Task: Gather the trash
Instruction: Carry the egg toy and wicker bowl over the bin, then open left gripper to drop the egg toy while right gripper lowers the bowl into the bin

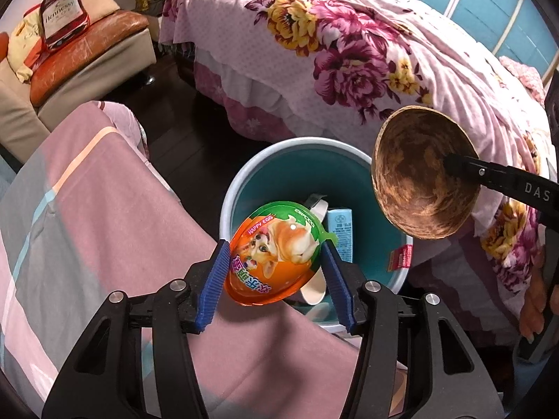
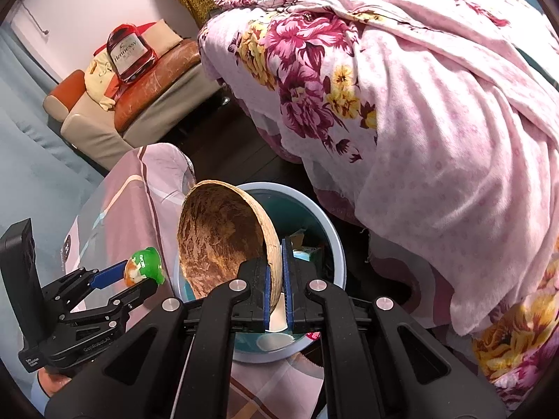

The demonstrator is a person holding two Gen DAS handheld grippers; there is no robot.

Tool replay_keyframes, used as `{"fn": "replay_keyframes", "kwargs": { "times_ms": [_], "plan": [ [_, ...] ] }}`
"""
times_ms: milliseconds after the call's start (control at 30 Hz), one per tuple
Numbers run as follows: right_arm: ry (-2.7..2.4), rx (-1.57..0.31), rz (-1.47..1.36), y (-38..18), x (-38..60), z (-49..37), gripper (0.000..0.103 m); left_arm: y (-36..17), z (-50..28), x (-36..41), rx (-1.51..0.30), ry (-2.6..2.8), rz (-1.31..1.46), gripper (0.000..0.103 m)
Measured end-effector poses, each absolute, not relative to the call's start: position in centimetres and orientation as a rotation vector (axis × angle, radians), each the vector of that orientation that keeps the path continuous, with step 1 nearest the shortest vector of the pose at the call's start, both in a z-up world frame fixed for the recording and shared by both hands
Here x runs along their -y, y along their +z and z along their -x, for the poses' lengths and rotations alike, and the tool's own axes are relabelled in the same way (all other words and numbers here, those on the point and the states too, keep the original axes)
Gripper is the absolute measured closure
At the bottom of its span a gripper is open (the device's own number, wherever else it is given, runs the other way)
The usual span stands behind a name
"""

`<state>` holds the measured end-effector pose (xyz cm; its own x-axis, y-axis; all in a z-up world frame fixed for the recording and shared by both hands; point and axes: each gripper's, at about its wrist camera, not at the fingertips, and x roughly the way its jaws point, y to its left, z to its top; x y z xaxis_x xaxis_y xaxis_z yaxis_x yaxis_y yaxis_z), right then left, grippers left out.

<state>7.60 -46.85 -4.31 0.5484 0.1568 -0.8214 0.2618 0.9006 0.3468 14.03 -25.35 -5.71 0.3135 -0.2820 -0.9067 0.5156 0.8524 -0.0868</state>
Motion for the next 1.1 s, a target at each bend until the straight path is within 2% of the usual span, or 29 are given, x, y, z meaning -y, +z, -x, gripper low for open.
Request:
{"fn": "replay_keyframes", "kwargs": {
  "times_ms": [200,367,467,933,1100],
  "plan": [
    [-0.067,-1.009,-0.451,-4.3,46.4,-8.3,0.097,-5.7,-14.3,24.9,-1.126,-0.515,-0.221,0.027],
    [-0.069,-1.014,-0.442,-4.2,46.0,-8.6,0.097,-5.6,-14.3,24.1,-1.126,-0.495,-0.210,0.025],
    [-0.068,-1.018,-0.438,-4.2,45.8,-8.7,0.097,-5.3,-14.3,23.3,-1.121,-0.477,-0.194,0.014],
    [-0.060,-1.068,-0.375,-5.1,43.4,-10.1,0.095,-4.9,-13.9,19.5,-1.114,-0.441,-0.106,0.013],
    [-0.046,-1.094,-0.352,-5.8,42.0,-11.1,0.087,-5.2,-14.1,18.4,-1.122,-0.434,-0.086,0.013]
  ]
}}
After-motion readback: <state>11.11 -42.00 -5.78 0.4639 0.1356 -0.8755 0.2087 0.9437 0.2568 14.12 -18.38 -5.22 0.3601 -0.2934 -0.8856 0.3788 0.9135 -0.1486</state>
